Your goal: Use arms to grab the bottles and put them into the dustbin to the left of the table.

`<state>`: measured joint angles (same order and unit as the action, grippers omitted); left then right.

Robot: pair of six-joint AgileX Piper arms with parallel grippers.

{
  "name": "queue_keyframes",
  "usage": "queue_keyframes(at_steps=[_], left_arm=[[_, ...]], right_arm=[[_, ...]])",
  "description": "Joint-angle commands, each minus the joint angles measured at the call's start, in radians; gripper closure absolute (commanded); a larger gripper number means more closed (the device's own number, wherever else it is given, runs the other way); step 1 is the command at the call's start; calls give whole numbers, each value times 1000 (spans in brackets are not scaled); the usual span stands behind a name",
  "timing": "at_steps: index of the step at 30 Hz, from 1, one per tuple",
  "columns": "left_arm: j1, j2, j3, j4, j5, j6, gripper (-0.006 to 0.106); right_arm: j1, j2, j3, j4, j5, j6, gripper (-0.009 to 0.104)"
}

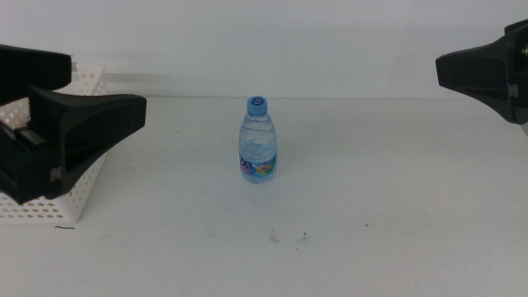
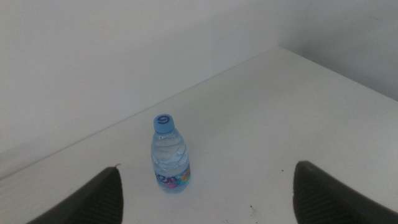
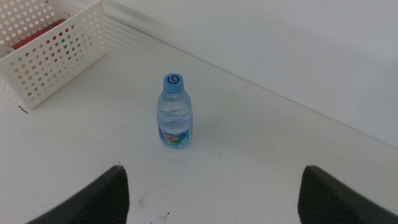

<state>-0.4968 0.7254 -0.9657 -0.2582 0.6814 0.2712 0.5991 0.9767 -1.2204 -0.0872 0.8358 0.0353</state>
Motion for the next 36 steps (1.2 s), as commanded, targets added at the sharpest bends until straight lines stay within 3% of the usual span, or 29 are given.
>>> queue_keyframes(at_steps=[1,6,15,25,36], left_arm=[[-3,-3,6,-1,-13,-10,7],[-3,25,17,105,-110,-10,7],[-55,193,199,93,-565,-25,7],[-82,276,495,162,-1042,-166,7],[-82,391,557,188,-1092,-224,7]], right_arm=[[-1,-3,-6,-4,-1,-8,2],[-1,-3,-6,-4,-1,-8,2],[-1,-3,-6,-4,-1,-8,2],[-1,-3,-6,-4,-1,-8,2],[-1,-3,-6,-4,-3,-8,2]])
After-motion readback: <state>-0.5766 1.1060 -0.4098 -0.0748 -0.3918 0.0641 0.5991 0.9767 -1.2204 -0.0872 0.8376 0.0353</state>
